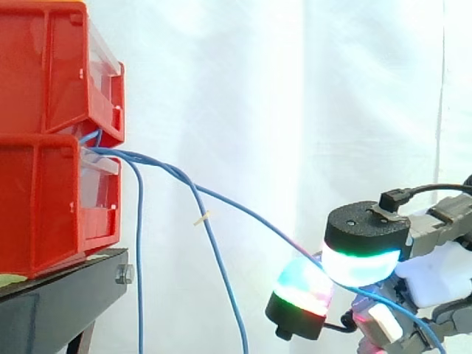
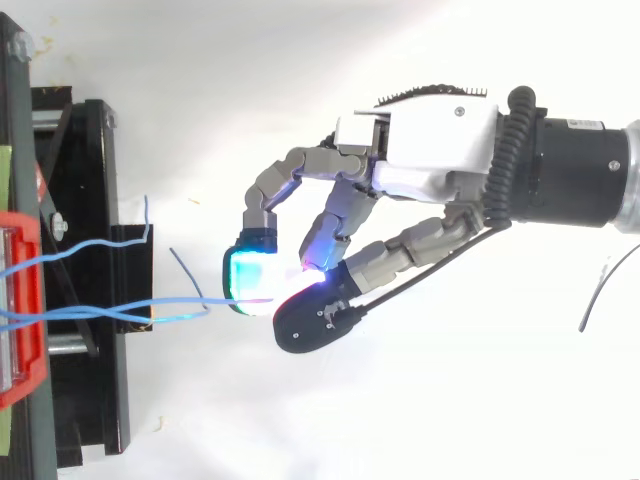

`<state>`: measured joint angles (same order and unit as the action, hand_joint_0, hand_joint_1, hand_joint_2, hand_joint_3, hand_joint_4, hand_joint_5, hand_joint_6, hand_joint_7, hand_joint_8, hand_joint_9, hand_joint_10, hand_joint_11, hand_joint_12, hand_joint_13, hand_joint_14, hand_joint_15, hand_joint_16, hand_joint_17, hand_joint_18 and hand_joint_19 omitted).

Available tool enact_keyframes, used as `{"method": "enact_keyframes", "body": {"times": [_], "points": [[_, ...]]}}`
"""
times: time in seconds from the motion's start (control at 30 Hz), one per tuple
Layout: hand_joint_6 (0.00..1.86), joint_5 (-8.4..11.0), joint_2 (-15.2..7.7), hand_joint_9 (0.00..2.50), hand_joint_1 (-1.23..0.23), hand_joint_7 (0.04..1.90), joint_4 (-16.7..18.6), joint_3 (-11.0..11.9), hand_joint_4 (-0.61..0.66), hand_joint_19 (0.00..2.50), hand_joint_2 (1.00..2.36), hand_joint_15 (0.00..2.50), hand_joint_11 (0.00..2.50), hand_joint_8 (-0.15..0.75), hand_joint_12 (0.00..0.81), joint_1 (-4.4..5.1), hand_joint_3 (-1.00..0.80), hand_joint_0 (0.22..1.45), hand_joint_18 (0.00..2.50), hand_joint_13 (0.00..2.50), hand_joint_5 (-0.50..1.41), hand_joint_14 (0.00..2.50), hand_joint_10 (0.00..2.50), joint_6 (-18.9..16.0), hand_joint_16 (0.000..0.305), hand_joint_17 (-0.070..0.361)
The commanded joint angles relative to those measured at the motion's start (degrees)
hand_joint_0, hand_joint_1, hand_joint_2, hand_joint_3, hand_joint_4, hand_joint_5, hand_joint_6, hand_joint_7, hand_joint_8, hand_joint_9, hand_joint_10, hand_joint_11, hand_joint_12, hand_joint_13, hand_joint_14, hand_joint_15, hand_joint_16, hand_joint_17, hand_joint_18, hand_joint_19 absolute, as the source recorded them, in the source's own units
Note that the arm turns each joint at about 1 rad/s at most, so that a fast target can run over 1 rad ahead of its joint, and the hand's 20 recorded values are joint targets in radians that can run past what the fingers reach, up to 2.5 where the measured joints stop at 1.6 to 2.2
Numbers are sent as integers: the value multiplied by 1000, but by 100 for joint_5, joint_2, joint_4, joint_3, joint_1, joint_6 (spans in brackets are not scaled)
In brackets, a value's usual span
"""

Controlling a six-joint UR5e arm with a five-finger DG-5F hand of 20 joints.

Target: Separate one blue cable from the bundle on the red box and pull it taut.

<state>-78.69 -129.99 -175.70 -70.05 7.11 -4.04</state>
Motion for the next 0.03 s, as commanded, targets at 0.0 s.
{"method": "enact_keyframes", "body": {"times": [0.0], "points": [[894,3,0,1300,-899,947,1,0,20,471,1010,555,490,324,390,1,-153,626,737,1054,-29,22,18,0,53,120]]}}
